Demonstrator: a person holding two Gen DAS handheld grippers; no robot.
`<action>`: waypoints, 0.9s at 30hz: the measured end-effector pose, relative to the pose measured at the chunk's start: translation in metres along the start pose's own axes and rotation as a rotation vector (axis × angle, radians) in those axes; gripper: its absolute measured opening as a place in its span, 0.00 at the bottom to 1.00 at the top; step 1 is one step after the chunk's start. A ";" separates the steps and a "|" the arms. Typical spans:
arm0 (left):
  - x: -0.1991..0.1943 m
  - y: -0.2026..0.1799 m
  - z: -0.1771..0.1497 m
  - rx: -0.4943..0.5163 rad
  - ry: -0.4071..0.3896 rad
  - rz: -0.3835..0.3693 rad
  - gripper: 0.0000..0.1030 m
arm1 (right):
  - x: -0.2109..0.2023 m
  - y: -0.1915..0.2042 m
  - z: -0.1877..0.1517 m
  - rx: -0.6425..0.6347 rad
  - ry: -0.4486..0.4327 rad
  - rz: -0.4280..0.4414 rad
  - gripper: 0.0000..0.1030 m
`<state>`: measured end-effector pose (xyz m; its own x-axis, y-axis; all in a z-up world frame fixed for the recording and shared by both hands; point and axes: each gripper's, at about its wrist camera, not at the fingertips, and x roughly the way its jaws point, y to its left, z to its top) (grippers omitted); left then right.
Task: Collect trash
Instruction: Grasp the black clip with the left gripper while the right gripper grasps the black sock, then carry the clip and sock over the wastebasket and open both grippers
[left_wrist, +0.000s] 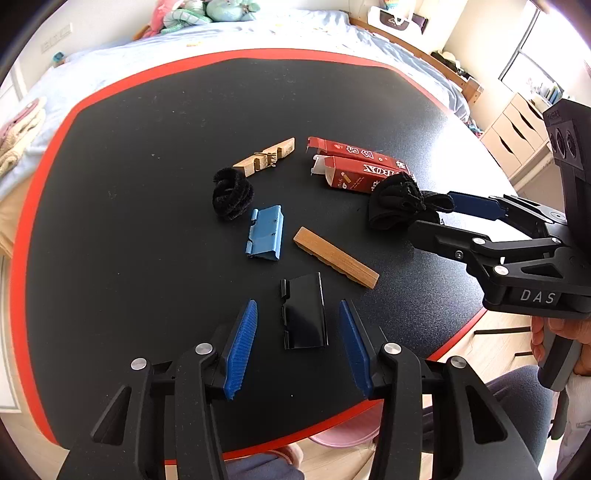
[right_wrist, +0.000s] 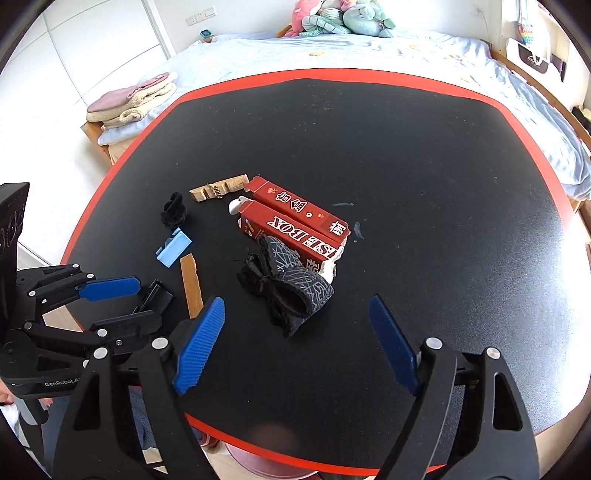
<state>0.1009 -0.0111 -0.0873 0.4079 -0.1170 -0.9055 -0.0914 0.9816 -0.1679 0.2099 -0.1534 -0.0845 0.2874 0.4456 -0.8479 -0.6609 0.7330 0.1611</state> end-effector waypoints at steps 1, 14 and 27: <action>0.000 0.000 0.000 0.002 0.002 -0.002 0.37 | 0.001 0.001 0.000 -0.002 -0.001 0.005 0.69; -0.003 0.005 -0.007 0.013 0.001 -0.028 0.23 | 0.003 0.006 0.001 -0.024 -0.007 0.005 0.29; -0.020 -0.001 -0.010 0.036 -0.029 -0.043 0.23 | -0.027 0.008 -0.013 0.007 -0.047 0.018 0.26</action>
<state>0.0840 -0.0108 -0.0728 0.4373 -0.1549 -0.8859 -0.0411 0.9806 -0.1918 0.1874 -0.1662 -0.0666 0.3082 0.4823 -0.8200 -0.6617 0.7280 0.1795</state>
